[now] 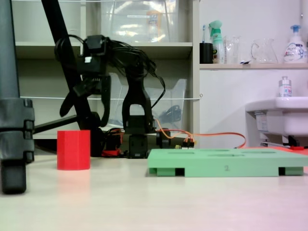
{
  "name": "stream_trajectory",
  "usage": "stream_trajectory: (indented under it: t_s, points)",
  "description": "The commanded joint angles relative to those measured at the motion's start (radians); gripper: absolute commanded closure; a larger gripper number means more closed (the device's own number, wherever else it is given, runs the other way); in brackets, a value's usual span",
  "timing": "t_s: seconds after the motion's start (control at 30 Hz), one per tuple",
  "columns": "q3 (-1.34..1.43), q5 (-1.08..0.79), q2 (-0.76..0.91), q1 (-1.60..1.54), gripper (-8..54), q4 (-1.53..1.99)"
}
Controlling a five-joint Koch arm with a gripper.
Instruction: Put the octagonal pillar block into the corresponding hole
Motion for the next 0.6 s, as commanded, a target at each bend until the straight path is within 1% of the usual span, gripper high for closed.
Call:
stream_trajectory:
  t_s: [0.0,0.33,0.57]
  points:
    - [-0.071,0.002,0.002,0.021,-6.7,0.029]
    - [-0.084,0.006,-0.066,0.051,-6.6,-0.037]
    - [-0.11,0.048,-0.107,0.061,-6.6,-0.067]
